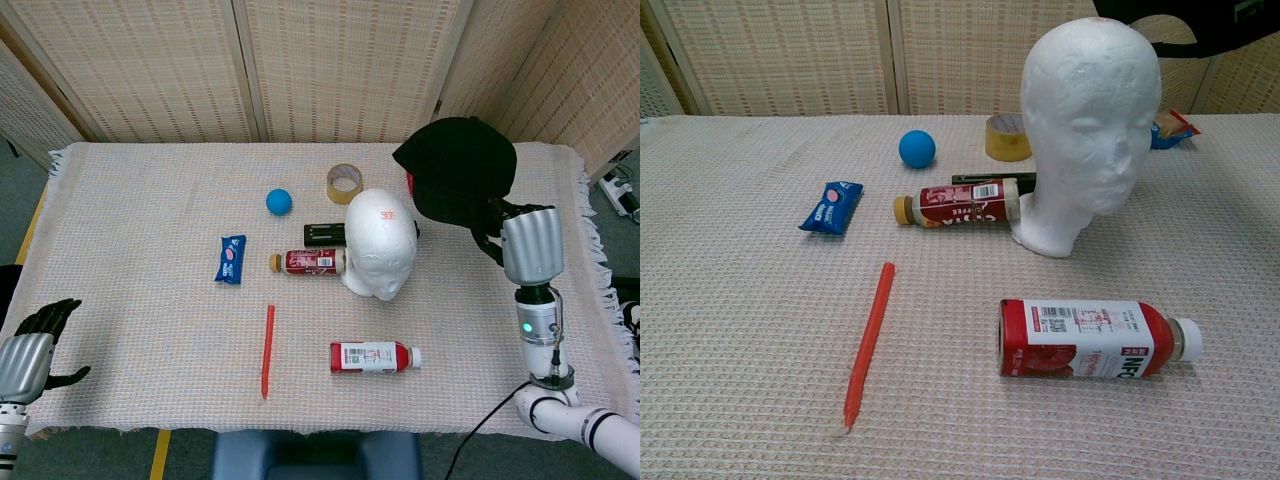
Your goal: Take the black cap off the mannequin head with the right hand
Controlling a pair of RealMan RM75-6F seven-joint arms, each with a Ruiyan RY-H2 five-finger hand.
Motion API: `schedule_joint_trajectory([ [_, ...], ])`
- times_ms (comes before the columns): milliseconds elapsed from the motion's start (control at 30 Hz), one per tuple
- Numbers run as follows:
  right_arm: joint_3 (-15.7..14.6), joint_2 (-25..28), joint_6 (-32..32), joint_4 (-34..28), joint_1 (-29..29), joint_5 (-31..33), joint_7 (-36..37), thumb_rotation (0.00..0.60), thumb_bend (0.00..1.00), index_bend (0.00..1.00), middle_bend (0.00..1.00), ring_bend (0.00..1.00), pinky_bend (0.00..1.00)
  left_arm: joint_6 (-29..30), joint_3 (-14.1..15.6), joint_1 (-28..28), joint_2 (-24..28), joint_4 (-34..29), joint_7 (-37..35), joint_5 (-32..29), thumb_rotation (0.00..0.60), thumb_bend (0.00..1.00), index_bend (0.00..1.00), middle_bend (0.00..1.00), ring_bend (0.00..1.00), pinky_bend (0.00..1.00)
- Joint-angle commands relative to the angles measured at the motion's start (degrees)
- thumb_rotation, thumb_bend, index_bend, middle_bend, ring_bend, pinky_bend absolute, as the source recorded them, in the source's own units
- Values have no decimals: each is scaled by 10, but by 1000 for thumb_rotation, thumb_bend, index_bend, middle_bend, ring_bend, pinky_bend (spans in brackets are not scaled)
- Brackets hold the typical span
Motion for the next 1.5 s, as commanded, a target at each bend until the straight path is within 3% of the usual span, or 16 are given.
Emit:
schedule_joint_trajectory([
  [33,-31,30,-6,3,-34,13,30,600,549,905,744,955,1000,-1,1,-1,0,-3,3,1,600,79,153,145,135,209],
  [367,-125,22,-26,39,-79,-11,80,600,551,903,744,958,1000,4,4,1,0,-12,12,4,600,79,152,144,135,209],
  [567,-147,-27,-45,89,-66,-27,75,600,550,899,744,958,1000,1,4,0,0,-14,16,-1,600,79,152,142,135,209],
  [667,-153,-50,-64,98,-57,-24,60,600,538,850,725,933,1000,1,5,0,0,-14,16,-1,600,78,151,142,135,209],
  [733,-158,-52,-84,79,-58,-12,38,600,430,715,678,851,1000,3,5,1,2,-14,16,-1,600,78,151,141,135,209],
  [800,-165,-37,-113,26,-63,9,4,600,214,442,553,687,973,3,6,3,3,-14,16,-3,600,80,150,141,136,209],
  [867,-169,-21,-134,-10,-66,27,-17,600,61,187,390,497,830,2,6,3,4,-13,16,-5,600,80,148,140,136,209],
  [933,-170,-15,-140,-23,-67,33,-24,600,20,91,296,383,705,2,6,3,4,-13,16,-6,600,80,147,138,136,209],
  [1000,-171,-5,-148,-43,-69,43,-31,600,0,5,149,207,498,1,6,2,4,-12,16,-6,600,80,145,134,136,209],
  [1033,-172,5,-155,-62,-72,52,-36,597,0,0,91,138,412,0,6,2,4,-12,15,-7,600,79,144,133,136,209],
  [1100,-175,46,-149,-110,-90,69,-34,588,0,0,62,103,370,-1,5,0,2,-11,14,-5,600,79,143,132,135,209],
  [1267,-190,113,-127,-165,-120,65,-1,593,0,0,63,118,359,-3,5,-1,-1,-9,16,-7,600,81,143,133,135,209],
  [1500,-207,168,-55,-192,-174,41,43,600,0,8,158,195,369,-7,4,-5,-4,-10,21,-7,600,83,143,133,135,209],
])
